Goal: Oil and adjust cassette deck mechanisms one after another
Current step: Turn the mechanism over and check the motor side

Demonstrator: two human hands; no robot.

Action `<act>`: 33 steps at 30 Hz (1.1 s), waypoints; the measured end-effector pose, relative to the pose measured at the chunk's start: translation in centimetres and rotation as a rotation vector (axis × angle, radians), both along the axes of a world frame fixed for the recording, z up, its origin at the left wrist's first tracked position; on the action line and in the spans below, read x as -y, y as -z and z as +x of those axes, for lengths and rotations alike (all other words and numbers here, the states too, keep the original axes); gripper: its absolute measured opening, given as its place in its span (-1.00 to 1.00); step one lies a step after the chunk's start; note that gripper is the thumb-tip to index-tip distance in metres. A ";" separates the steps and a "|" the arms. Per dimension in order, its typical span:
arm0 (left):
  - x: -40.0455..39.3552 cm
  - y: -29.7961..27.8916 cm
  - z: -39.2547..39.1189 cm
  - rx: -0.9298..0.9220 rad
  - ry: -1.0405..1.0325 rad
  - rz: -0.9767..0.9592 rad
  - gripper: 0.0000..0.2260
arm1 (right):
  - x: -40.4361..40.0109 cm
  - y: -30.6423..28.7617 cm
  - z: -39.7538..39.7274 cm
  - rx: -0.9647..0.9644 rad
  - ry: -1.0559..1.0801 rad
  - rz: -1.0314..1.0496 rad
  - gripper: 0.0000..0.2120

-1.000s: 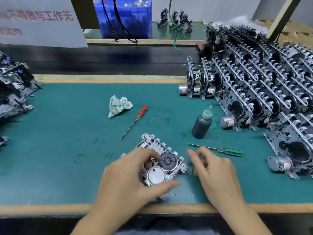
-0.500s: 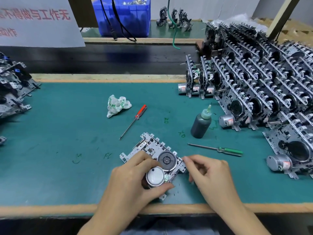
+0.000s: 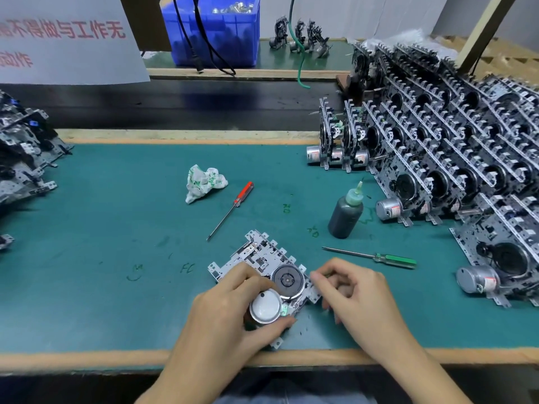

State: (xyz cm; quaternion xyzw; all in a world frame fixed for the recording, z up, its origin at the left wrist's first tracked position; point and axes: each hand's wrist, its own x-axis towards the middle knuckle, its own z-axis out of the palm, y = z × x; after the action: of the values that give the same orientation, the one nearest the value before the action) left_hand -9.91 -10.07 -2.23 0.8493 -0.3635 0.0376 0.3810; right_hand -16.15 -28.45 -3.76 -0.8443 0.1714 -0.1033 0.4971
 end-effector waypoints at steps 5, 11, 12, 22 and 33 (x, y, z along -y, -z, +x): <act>-1.4 -0.3 -0.2 0.091 -0.010 -0.006 -0.79 | 0.2 -1.0 0.7 -0.078 0.000 0.364 -0.69; -1.4 0.9 1.0 0.014 -0.037 -0.129 -0.83 | -1.4 -2.9 2.0 0.061 -0.040 0.248 -0.64; -1.3 1.3 1.2 -0.008 -0.049 -0.141 -0.83 | -1.8 -3.1 2.2 0.097 -0.052 0.153 -0.63; -1.7 2.2 1.8 0.165 -0.182 0.085 -0.71 | -4.4 -5.6 5.4 0.079 -0.162 -0.433 -0.57; 3.7 -3.2 9.5 0.218 -0.100 0.124 -0.84 | 0.1 -12.7 11.9 0.034 -0.193 -0.780 -0.68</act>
State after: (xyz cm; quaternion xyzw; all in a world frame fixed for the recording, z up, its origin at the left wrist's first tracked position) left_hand -0.44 -13.78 1.00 0.8791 -0.3616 0.1262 0.2837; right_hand -4.25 -28.59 8.96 -0.9800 0.0310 -0.1272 0.1496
